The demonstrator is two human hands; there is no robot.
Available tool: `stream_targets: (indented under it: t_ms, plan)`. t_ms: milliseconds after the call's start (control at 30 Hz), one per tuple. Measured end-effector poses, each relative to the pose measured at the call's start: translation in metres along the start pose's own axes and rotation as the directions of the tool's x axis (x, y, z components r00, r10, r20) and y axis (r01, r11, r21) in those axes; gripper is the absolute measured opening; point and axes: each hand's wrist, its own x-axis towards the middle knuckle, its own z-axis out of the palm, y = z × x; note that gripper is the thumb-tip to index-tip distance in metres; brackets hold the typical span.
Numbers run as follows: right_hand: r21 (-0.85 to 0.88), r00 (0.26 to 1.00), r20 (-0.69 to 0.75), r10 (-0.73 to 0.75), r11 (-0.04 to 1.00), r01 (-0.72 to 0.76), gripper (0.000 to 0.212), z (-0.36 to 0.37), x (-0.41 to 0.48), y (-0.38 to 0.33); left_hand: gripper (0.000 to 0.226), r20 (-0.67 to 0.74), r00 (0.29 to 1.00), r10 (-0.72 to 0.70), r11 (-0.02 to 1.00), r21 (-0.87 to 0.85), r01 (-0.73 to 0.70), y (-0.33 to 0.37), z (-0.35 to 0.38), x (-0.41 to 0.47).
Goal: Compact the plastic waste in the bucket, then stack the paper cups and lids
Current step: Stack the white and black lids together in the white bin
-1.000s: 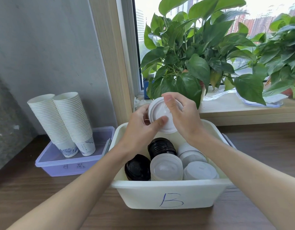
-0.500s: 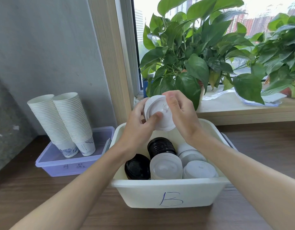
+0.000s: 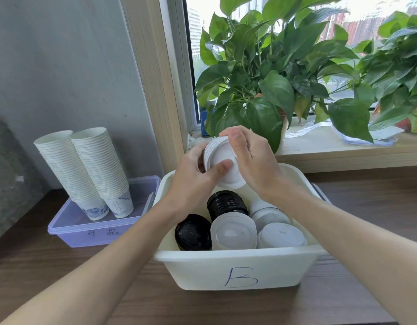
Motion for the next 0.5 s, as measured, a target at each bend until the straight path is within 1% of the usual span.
stream_targets:
  t_ms: [167, 267, 367, 400, 500]
  plan:
    - [-0.016, 0.999, -0.009, -0.037, 0.999, 0.037, 0.044, 0.0018, 0.0015, 0.0018, 0.048, -0.020, 1.000, 0.017, 1.000, -0.007, -0.018, -0.0002, -0.0005, 0.0002]
    - [0.034, 1.000, 0.000, -0.021, 0.999, 0.021, 0.044, 0.0015, 0.0012, 0.0037, 0.047, -0.031, 0.999, 0.028, 1.000, -0.003, -0.029, -0.0002, -0.0009, 0.0012]
    - [0.080, 0.999, 0.040, 0.016, 0.997, -0.019, 0.033, 0.0001, -0.0001, 0.0029, 0.048, -0.016, 0.999, 0.034, 0.999, 0.002, -0.034, -0.0001, -0.0012, 0.0022]
    - [0.077, 0.998, 0.057, 0.015, 0.997, -0.019, 0.030, -0.0001, -0.0009, 0.0025, 0.050, -0.007, 0.999, 0.033, 0.999, 0.004, -0.033, -0.0003, -0.0010, 0.0024]
    - [0.020, 0.998, 0.059, -0.028, 0.999, 0.027, 0.030, 0.0008, -0.0022, 0.0020, 0.053, -0.001, 1.000, 0.022, 1.000, 0.005, -0.022, -0.0004, 0.0001, 0.0017]
